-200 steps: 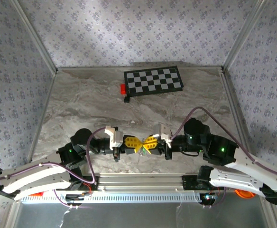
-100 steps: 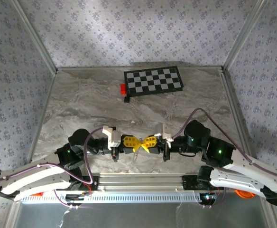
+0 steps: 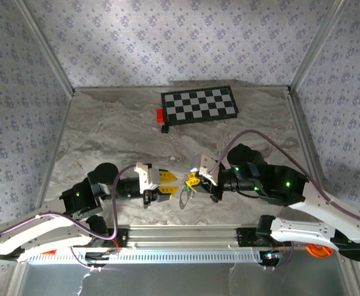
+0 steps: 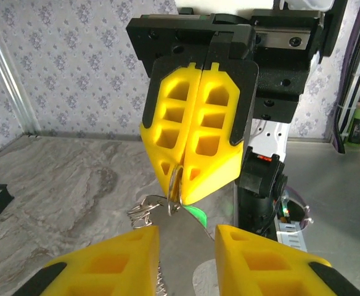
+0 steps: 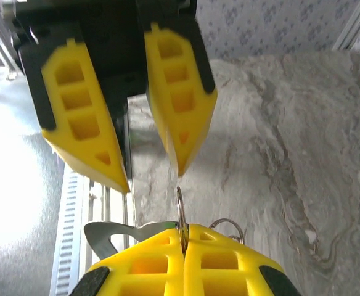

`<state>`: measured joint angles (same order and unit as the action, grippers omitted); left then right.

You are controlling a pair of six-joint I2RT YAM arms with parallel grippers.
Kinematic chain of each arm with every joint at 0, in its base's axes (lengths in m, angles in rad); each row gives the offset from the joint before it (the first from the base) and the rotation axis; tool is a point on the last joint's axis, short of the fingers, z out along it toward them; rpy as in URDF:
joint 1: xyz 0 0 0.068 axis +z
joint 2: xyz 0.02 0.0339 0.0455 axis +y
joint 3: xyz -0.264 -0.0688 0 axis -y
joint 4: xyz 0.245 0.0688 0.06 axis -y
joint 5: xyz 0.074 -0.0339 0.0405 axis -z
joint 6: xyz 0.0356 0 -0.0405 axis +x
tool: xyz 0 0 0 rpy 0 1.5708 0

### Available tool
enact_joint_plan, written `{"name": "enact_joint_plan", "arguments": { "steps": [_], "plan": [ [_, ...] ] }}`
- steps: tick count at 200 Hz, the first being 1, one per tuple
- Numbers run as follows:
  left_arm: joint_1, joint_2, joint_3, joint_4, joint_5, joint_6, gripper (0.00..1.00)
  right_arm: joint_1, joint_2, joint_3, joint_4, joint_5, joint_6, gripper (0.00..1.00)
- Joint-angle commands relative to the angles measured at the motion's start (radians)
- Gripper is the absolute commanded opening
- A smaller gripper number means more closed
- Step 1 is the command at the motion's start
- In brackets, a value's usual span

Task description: Put the keys on the keyring

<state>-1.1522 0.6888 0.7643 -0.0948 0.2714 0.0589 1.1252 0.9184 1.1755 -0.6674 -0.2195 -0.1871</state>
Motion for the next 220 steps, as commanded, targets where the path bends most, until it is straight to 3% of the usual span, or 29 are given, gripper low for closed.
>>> {"name": "enact_joint_plan", "arguments": {
  "steps": [1, 137, 171, 220],
  "plan": [
    [-0.006, 0.012, 0.044, -0.066, -0.012, 0.039, 0.29, -0.002, 0.036, 0.072, -0.161, 0.004, -0.061, 0.0],
    [-0.006, 0.117, 0.024, 0.064, 0.042, 0.006, 0.26, 0.001, 0.077, 0.086, -0.164, -0.021, -0.071, 0.0],
    [-0.005, 0.128, 0.013, 0.086, 0.041, 0.0, 0.19, 0.004, 0.077, 0.08, -0.157, -0.027, -0.069, 0.0],
    [-0.005, 0.13, 0.004, 0.082, 0.033, 0.005, 0.18, 0.005, 0.079, 0.073, -0.149, -0.026, -0.067, 0.0]
  ]
}}
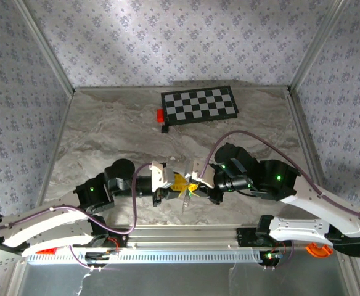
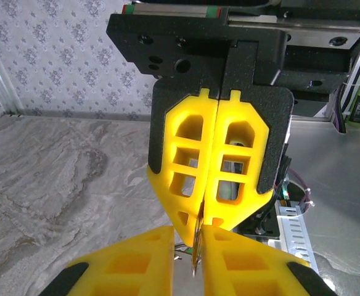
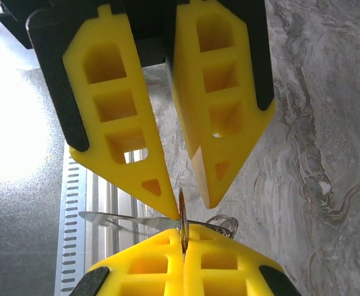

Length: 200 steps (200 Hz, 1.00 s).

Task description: Put the keys on the keyring

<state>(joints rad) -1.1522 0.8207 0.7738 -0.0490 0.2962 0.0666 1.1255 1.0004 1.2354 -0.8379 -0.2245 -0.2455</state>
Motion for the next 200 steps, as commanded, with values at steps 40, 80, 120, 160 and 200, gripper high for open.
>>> {"name": "enact_joint_plan", "arguments": {
  "steps": [40, 80, 120, 160, 200],
  "plan": [
    [-0.006, -0.002, -0.006, 0.013, 0.006, 0.01, 0.19, 0.005, -0.004, 0.017, 0.024, -0.022, -0.009, 0.0],
    [-0.005, -0.001, -0.005, 0.003, 0.012, 0.013, 0.16, 0.005, 0.003, 0.022, 0.016, -0.025, -0.013, 0.0],
    [-0.007, 0.001, -0.004, 0.004, 0.03, 0.018, 0.07, 0.004, 0.003, 0.024, 0.021, -0.025, -0.015, 0.0],
    [-0.006, -0.004, -0.002, 0.011, 0.042, 0.021, 0.0, 0.005, 0.0, 0.022, 0.028, -0.028, -0.017, 0.0],
    [-0.006, -0.033, -0.026, 0.083, 0.058, -0.002, 0.0, 0.006, -0.023, -0.009, 0.078, -0.03, -0.006, 0.04]
  ]
}}
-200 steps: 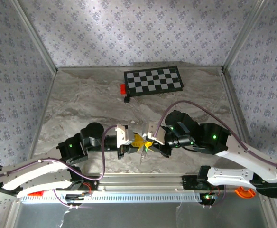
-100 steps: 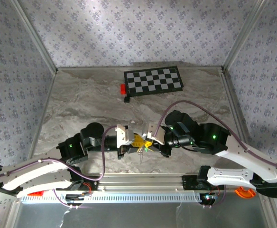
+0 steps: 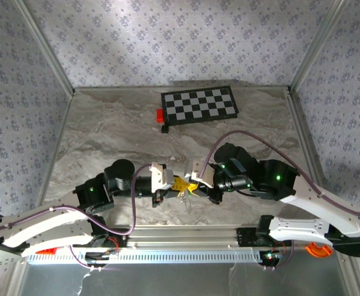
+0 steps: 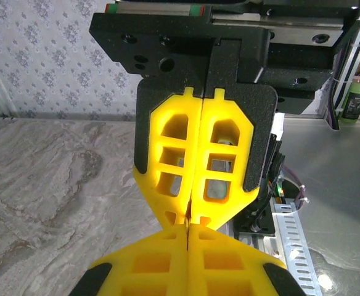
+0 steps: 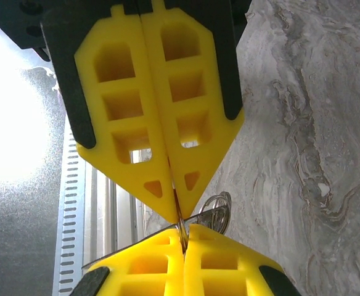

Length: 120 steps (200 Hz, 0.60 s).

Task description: Put the keys on the keyring

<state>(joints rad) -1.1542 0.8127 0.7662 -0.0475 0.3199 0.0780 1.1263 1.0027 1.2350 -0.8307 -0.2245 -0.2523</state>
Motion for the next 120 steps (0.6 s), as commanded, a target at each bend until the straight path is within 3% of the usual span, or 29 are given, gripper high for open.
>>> {"name": "enact_joint_plan", "arguments": {
  "steps": [1, 22, 37, 120],
  "plan": [
    [-0.005, -0.026, -0.02, 0.084, 0.036, -0.014, 0.0, 0.006, -0.026, -0.011, 0.073, -0.031, 0.003, 0.05],
    [-0.004, -0.039, -0.045, 0.171, 0.067, -0.049, 0.0, 0.006, -0.063, -0.074, 0.15, -0.061, 0.031, 0.21],
    [-0.004, -0.039, -0.057, 0.215, 0.083, -0.071, 0.0, 0.006, -0.099, -0.121, 0.219, -0.075, 0.054, 0.28],
    [-0.005, -0.049, -0.121, 0.447, 0.148, -0.161, 0.0, 0.0, -0.245, -0.237, 0.392, -0.065, 0.108, 0.25]
  ]
}}
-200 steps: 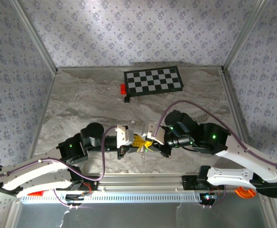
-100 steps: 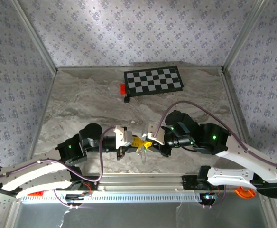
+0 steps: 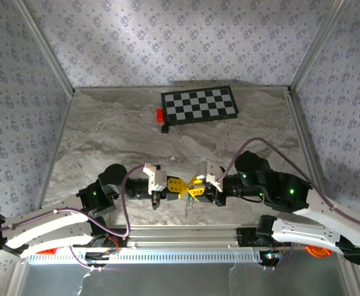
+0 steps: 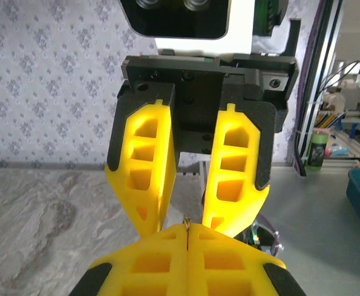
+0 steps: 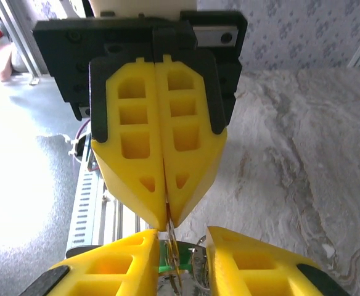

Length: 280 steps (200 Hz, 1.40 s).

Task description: Put the keys on the keyring

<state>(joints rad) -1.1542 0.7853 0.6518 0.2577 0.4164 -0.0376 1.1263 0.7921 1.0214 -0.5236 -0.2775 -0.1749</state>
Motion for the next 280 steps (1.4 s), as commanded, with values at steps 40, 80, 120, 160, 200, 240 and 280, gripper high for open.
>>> {"name": "enact_joint_plan", "arguments": {
  "steps": [40, 80, 120, 160, 200, 240, 280],
  "plan": [
    [-0.006, -0.012, -0.044, 0.233, 0.046, -0.078, 0.0, -0.002, -0.055, -0.053, 0.127, -0.045, 0.032, 0.18],
    [-0.006, -0.008, -0.053, 0.277, 0.038, -0.098, 0.0, -0.004, -0.053, -0.047, 0.117, -0.043, 0.028, 0.14],
    [-0.006, 0.0, -0.047, 0.277, 0.029, -0.095, 0.0, -0.006, -0.048, -0.035, 0.092, -0.026, 0.019, 0.05],
    [-0.006, -0.008, -0.013, 0.16, -0.004, -0.051, 0.0, -0.01, -0.043, 0.019, -0.003, 0.024, 0.008, 0.0],
    [-0.006, -0.008, 0.073, -0.141, -0.121, 0.058, 0.21, -0.013, 0.011, 0.127, -0.19, 0.056, -0.036, 0.0],
    [-0.007, -0.011, 0.114, -0.273, -0.162, 0.113, 0.33, -0.017, 0.089, 0.221, -0.32, 0.091, -0.082, 0.0],
    [-0.012, 0.009, 0.132, -0.315, -0.153, 0.138, 0.35, -0.026, 0.141, 0.249, -0.333, 0.089, -0.089, 0.0]
  ]
}}
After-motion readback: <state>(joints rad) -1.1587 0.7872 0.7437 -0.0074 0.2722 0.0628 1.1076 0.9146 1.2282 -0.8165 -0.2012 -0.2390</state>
